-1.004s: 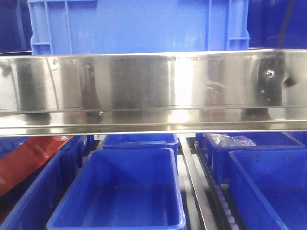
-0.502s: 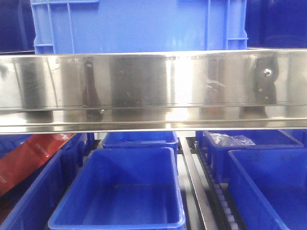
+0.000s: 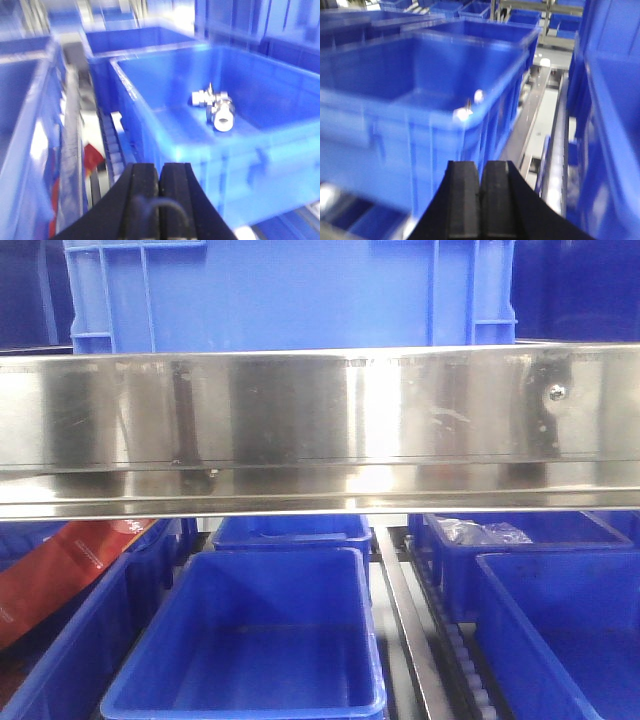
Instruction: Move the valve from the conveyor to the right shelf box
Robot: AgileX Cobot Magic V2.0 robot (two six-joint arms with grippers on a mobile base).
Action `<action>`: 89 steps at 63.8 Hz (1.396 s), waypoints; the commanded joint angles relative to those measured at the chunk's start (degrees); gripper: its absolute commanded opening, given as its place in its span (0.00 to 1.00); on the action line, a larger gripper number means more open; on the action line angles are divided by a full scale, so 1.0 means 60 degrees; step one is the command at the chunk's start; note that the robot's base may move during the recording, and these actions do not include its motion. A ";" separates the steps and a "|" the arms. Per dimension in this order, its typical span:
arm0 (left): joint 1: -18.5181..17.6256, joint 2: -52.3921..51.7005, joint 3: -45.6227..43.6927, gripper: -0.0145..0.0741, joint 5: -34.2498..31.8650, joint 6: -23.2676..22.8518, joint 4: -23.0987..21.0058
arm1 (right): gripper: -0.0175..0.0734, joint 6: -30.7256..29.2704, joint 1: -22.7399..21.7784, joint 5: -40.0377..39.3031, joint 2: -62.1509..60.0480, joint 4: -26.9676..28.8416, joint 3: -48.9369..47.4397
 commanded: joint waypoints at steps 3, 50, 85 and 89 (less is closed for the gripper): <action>0.0019 -0.1382 0.1631 0.04 -0.1189 -0.0076 -0.0029 | 0.02 -0.0086 -0.0054 -0.0638 -0.1037 -0.0087 0.1259; 0.0019 -0.3912 0.5302 0.04 -0.3396 -0.0076 -0.0207 | 0.02 -0.0086 -0.0054 -0.2433 -0.2677 -0.0087 0.3974; 0.0019 -0.3912 0.5302 0.04 -0.3415 -0.0213 0.0695 | 0.02 -0.0086 -0.0054 -0.2433 -0.2677 -0.0087 0.3974; 0.0194 -0.3978 0.5325 0.04 -0.3324 -0.1178 0.1190 | 0.02 -0.0086 -0.0054 -0.2433 -0.2677 -0.0087 0.3974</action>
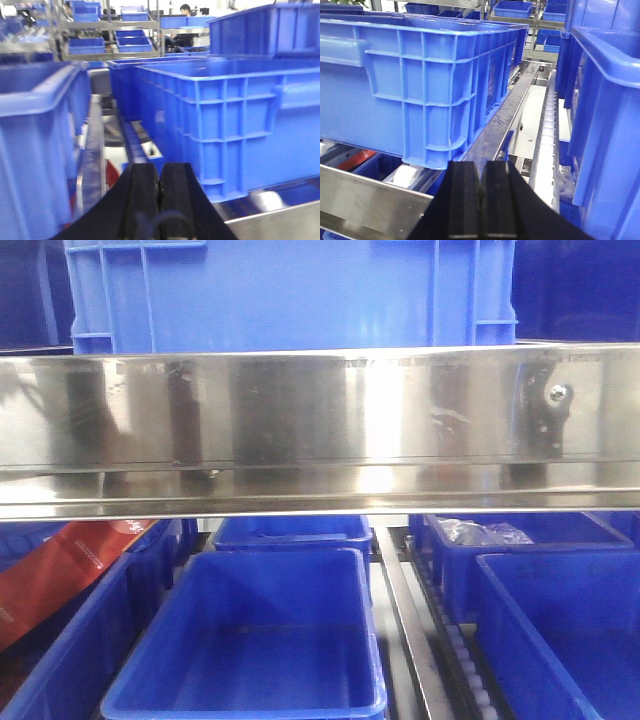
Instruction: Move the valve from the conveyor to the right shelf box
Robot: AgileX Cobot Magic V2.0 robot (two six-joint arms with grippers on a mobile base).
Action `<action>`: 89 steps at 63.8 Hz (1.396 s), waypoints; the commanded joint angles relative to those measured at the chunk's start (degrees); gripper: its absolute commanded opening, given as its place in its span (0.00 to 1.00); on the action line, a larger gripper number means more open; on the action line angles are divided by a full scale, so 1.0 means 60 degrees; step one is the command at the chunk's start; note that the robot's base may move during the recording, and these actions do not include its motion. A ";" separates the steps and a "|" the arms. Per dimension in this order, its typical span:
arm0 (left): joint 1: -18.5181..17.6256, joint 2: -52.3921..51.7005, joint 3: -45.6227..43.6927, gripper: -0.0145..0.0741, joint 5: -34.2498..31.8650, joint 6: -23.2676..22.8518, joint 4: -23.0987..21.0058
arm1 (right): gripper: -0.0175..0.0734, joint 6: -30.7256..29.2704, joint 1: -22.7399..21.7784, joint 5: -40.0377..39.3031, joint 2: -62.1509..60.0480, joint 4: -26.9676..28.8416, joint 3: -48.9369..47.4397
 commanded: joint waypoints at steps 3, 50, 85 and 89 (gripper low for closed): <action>0.0385 -0.0171 0.0115 0.04 -0.0062 -0.1508 0.0887 | 0.02 -0.0064 -0.0054 -0.0270 -0.0055 -0.0069 0.0017; 0.2231 -0.3061 0.4110 0.04 -0.1552 -0.1515 0.0914 | 0.02 -0.0064 -0.0054 -0.0270 -0.0055 -0.0069 0.0017; 0.2234 -0.3061 0.4110 0.04 -0.1711 -0.1515 0.0914 | 0.02 -0.0064 -0.0054 -0.0317 -0.0055 -0.0069 0.0017; 0.2234 -0.3061 0.4110 0.04 -0.1711 -0.1515 0.0914 | 0.02 -0.0064 -0.0054 -0.0317 -0.0055 -0.0069 0.0017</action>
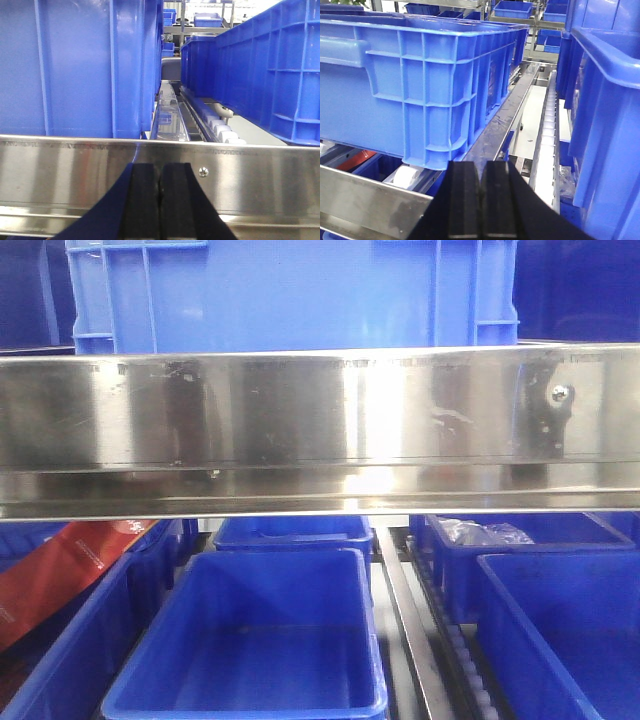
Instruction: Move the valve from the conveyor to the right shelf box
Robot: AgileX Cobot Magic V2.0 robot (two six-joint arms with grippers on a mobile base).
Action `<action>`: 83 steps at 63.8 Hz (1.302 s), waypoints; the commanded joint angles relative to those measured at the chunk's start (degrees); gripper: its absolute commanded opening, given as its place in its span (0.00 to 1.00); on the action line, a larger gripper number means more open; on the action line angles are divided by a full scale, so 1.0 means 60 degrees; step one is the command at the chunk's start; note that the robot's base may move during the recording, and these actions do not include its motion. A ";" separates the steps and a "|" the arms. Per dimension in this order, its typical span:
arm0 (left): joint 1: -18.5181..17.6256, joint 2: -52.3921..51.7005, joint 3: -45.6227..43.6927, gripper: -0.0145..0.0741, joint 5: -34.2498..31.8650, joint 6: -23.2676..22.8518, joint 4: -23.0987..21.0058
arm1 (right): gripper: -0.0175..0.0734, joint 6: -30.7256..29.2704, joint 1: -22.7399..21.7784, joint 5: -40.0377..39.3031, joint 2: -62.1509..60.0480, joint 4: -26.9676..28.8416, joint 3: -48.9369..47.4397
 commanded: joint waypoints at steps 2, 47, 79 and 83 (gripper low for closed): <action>-0.0004 -0.0054 -0.0023 0.04 -0.0190 -0.0061 -0.0052 | 0.02 -0.0064 -0.0054 -0.0301 -0.0055 -0.0069 0.0017; -0.0004 -0.0054 -0.0023 0.04 -0.0190 -0.0061 -0.0052 | 0.02 0.1782 -0.2836 -0.0558 -0.2433 -0.1421 0.1874; -0.0004 -0.0054 -0.0023 0.04 -0.0190 -0.0061 -0.0052 | 0.02 0.1948 -0.2822 -0.0860 -0.4409 -0.1591 0.4154; -0.0004 -0.0054 -0.0023 0.04 -0.0190 -0.0061 -0.0052 | 0.02 0.1948 -0.2753 -0.0828 -0.4409 -0.1609 0.4154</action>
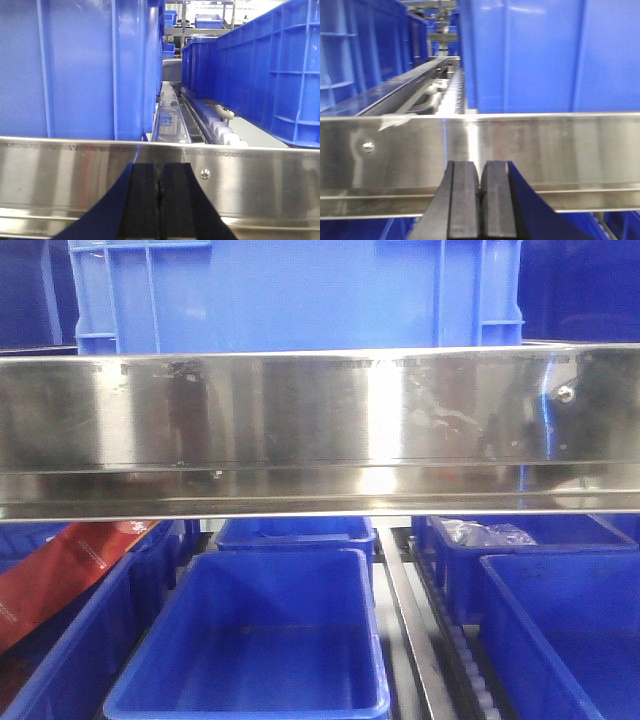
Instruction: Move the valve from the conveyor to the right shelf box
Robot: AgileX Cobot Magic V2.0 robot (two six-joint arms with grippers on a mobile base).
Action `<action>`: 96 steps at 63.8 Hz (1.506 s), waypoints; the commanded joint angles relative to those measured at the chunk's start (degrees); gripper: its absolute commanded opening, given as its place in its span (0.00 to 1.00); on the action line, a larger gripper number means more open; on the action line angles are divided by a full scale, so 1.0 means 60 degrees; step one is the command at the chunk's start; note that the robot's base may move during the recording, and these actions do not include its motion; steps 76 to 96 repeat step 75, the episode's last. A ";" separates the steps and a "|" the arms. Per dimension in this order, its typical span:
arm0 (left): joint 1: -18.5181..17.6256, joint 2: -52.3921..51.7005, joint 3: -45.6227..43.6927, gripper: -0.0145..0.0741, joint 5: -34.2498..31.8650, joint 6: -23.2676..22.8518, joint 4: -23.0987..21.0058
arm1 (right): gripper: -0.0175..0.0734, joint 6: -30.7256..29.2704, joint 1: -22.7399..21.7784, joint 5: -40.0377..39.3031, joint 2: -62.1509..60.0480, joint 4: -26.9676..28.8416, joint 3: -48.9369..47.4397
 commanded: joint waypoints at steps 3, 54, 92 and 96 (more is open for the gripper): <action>-0.0004 -0.0054 -0.0023 0.04 -0.0135 -0.0061 -0.0052 | 0.02 0.0024 0.0088 -0.0203 -0.0061 -0.0111 0.0011; -0.0004 -0.0054 -0.0023 0.04 -0.0135 -0.0061 -0.0052 | 0.02 0.0024 -0.0022 -0.0244 -0.0061 -0.0111 0.0011; -0.0004 -0.0054 -0.0023 0.04 -0.0135 -0.0061 -0.0052 | 0.02 0.0024 -0.0022 -0.0244 -0.0061 -0.0111 0.0011; -0.0004 -0.0054 -0.0023 0.04 -0.0135 -0.0061 -0.0052 | 0.02 0.0024 -0.0022 -0.0244 -0.0061 -0.0111 0.0011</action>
